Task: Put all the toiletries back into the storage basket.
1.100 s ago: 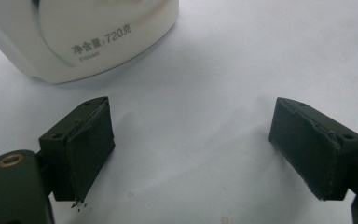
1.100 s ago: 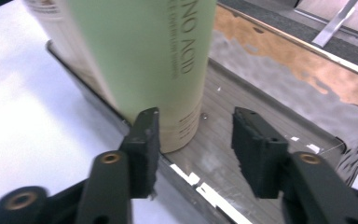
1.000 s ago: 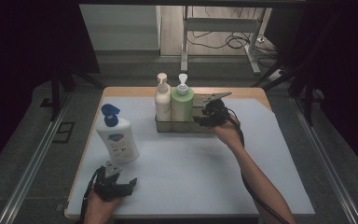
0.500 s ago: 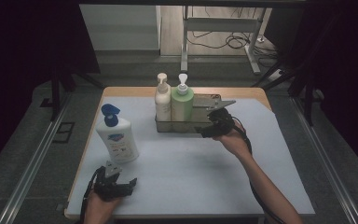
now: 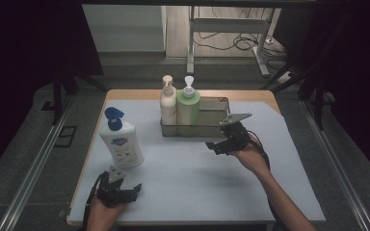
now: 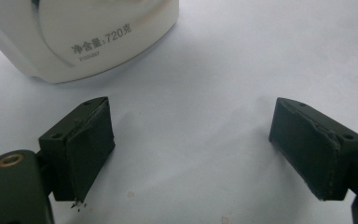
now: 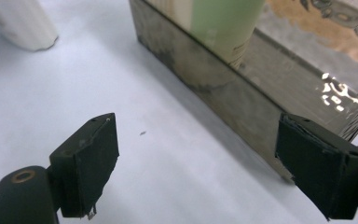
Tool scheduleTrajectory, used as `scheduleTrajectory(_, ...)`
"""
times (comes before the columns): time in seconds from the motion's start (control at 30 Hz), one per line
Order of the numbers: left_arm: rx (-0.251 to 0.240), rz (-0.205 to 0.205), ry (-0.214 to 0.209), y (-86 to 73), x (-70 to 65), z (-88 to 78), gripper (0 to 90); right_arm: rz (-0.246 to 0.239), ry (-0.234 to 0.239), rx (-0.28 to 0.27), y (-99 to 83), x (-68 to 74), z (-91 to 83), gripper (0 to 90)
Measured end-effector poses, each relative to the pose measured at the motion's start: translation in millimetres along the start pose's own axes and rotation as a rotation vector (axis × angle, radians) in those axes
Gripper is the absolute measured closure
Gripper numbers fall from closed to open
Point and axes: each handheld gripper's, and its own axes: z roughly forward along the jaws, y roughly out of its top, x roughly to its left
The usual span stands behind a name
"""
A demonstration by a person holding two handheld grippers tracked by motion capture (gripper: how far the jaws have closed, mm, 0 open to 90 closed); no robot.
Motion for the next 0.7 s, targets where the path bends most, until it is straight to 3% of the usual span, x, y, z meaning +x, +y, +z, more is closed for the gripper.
scheduleTrajectory(0.43, -0.002, -0.004, -0.002, 0.0, 0.4, -0.2, 13.6, -0.016, 0.002, 0.01, -32.5, 14.2, -16.7, 7.8)
scheduleTrajectory(0.7, -0.001, -0.006, -0.006, 0.1, 1.0, -0.4, 13.8, 0.01, -0.001, 0.015, -55.8, 18.1, -23.3, 5.8)
